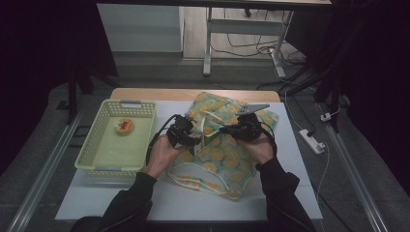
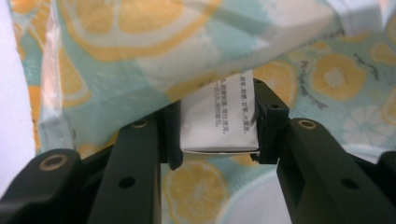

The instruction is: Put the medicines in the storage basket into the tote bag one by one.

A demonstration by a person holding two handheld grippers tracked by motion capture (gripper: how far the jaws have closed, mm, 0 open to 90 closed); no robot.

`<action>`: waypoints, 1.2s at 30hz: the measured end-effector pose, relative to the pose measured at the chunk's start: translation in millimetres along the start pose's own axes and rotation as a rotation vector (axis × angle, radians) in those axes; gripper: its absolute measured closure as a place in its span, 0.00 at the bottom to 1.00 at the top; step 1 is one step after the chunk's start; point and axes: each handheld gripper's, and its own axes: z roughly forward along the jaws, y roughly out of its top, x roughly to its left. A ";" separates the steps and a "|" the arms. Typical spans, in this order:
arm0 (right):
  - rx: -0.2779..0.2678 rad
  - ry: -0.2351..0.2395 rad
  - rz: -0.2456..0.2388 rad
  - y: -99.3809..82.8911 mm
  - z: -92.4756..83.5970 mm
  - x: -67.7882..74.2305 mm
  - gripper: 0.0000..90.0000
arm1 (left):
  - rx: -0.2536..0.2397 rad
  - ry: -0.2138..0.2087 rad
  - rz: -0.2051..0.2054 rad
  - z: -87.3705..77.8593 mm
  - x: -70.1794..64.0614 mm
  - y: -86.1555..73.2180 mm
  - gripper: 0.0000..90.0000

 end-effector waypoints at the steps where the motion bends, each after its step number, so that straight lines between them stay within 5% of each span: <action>1: 0.002 0.001 -0.002 -0.1 0.2 -0.1 1.00 | -0.005 -0.001 -0.008 1.0 1.1 1.2 0.68; 23: 0.016 0.009 -0.004 -1.0 5.1 1.9 1.00 | -0.058 0.084 -0.071 21.3 17.7 21.2 0.68; 29: 0.015 0.006 -0.003 -1.3 5.0 1.3 1.00 | -0.075 0.092 -0.043 22.4 16.7 21.1 0.66; 36: 0.009 0.001 -0.001 -1.6 3.9 0.1 1.00 | -0.086 0.067 -0.002 11.7 9.8 15.8 0.52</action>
